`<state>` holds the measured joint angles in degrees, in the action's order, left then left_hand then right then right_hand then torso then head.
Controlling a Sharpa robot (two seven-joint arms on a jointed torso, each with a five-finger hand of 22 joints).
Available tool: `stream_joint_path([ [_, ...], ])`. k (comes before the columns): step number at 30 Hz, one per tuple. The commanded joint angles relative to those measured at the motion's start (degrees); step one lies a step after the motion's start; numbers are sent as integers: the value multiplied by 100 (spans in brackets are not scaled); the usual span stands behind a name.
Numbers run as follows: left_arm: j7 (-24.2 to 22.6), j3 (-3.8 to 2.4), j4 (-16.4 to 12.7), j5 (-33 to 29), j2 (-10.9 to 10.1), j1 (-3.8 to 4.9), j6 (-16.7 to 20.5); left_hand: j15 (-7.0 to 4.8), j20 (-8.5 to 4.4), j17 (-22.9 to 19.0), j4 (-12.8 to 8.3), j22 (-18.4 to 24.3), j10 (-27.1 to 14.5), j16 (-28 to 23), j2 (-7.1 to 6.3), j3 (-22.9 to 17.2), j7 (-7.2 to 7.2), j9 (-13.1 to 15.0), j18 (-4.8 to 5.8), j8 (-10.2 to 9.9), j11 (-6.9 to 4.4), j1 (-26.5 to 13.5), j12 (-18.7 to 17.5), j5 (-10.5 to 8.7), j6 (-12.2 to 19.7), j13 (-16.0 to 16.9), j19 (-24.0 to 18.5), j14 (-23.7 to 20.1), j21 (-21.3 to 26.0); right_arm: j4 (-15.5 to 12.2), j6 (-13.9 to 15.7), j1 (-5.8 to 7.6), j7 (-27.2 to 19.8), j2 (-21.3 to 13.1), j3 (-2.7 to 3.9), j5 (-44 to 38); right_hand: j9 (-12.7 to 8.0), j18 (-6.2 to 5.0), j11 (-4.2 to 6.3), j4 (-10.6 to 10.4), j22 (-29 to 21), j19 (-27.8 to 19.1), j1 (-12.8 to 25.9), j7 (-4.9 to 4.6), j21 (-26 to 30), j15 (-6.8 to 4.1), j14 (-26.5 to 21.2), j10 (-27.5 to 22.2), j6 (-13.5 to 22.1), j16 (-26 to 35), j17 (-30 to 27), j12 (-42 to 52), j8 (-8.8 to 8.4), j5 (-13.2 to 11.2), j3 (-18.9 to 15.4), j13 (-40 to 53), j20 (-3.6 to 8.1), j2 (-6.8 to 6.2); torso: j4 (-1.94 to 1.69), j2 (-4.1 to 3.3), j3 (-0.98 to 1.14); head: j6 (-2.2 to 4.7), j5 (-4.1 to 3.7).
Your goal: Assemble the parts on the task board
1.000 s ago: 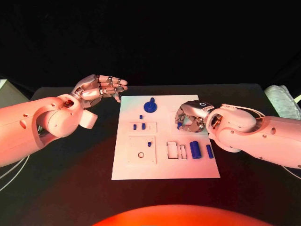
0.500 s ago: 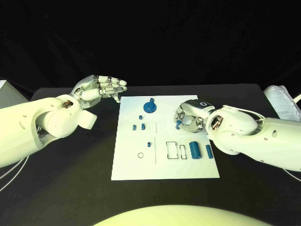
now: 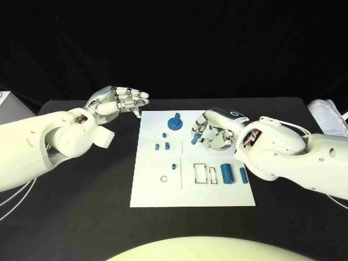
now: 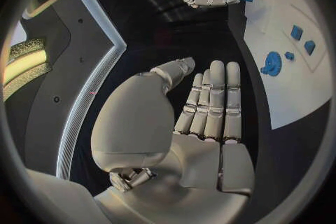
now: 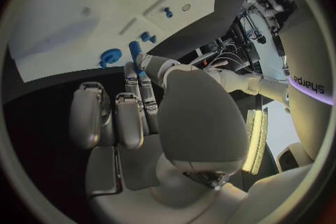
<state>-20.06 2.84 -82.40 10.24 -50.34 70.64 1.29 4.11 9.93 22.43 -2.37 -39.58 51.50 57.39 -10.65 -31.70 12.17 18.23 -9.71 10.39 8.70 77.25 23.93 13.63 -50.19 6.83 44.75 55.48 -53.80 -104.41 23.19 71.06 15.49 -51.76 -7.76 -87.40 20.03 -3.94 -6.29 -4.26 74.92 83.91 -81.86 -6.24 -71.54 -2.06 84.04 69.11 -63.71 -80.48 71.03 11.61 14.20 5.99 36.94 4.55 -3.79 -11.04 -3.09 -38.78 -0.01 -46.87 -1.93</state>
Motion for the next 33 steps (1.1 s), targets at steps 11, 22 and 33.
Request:
stream_joint_path([
  [11,-38,-5,-17,-12,44,-2,-120,30,6,-11,11,16,-23,-27,16,33,11,-7,-83,-17,0,-21,40,-4,20,-8,53,2,43,116,25,-517,-272,871,-67,-296,516,64,415,34,793,203,67,-13,-4,-21,206,463,17,-2,-18,-44,44,-19,55,406,38,2,-11,0,-7,-65,163],
  [22,-28,-5,-25,-12,49,-3,-124,30,6,-11,11,16,-23,-27,16,33,11,-7,-83,-17,0,-21,40,-4,20,-8,53,2,43,385,-106,-859,-313,1285,-137,-498,531,59,412,69,785,196,85,-18,25,-19,202,461,29,9,-38,-56,48,-6,77,418,38,6,3,-14,-4,-111,265],
  [33,-14,-4,-27,-12,45,-4,-136,30,6,-11,11,16,-23,-27,16,33,11,-7,-83,-17,0,-21,40,-4,20,-8,53,2,43,486,-202,-928,-258,1336,-153,-629,537,57,410,82,784,194,94,-20,31,-18,200,459,34,14,-46,-62,49,1,84,422,37,8,6,-8,3,-155,278],
])
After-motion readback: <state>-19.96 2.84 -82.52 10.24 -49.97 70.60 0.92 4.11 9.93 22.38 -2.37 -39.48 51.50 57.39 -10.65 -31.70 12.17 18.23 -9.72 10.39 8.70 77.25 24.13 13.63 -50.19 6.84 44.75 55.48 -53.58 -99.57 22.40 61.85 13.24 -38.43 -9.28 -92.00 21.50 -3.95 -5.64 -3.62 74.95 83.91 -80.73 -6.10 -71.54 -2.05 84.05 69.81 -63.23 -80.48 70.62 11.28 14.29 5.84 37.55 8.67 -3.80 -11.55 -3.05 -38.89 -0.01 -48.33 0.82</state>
